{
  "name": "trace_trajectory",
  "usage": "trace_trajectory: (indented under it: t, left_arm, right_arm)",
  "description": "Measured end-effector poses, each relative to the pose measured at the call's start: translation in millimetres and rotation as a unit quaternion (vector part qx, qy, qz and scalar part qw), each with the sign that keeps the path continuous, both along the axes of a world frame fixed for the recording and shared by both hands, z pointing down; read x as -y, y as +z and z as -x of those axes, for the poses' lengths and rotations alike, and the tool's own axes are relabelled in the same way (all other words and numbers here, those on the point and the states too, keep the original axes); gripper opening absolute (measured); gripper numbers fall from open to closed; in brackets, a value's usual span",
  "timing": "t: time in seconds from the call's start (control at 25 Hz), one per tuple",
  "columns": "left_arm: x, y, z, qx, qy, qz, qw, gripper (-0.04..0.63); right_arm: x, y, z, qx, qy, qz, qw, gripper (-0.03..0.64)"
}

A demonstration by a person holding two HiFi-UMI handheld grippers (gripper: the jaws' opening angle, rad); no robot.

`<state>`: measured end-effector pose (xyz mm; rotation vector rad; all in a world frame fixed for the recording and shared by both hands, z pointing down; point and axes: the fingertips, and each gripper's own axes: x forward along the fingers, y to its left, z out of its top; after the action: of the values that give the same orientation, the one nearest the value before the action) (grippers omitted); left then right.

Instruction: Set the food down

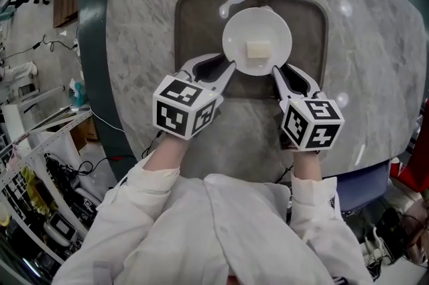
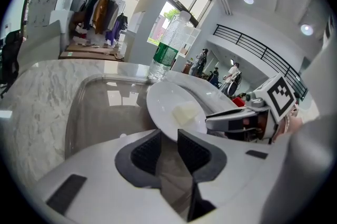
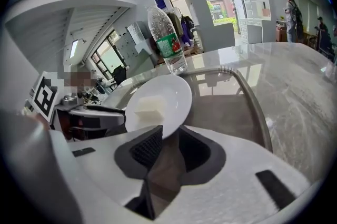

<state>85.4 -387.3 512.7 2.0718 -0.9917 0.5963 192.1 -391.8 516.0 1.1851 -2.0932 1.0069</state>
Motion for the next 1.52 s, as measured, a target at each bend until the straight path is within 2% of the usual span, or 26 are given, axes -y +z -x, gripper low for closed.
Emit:
trace_trajectory:
  t: [0.36,0.88,1.12,1.32,1.52]
  left_arm:
    - [-1.2,6.2,0.0,0.015,0.000,0.018,0.9997,0.089]
    - [0.7,6.0,2.8,0.004,-0.003,0.034,0.9994,0.089]
    - [3.4,3.8,6.9,0.000,-0.023,0.023,0.9995,0.089]
    - [1.6,-7.9,6.9,0.003,-0.003,-0.001,1.0000,0.089]
    - [-2.1,-33.1,12.6,-0.006,0.012,-0.043,0.9990,0.087]
  right_arm:
    - [-1.5,2.4,0.5,-0.018,-0.009,0.002,1.000,0.071]
    - [-3.6,1.9,4.3,-0.016,-0.021,-0.001,1.000,0.092]
    - [-4.3,-1.6,-2.0,-0.013,-0.007,-0.010,1.000,0.095]
    - [-10.5,-12.0,-5.4,-0.012,0.007,-0.028,1.000,0.094]
    - [-20.7,-33.4,-1.4,-0.006,0.019,-0.053,0.998,0.094]
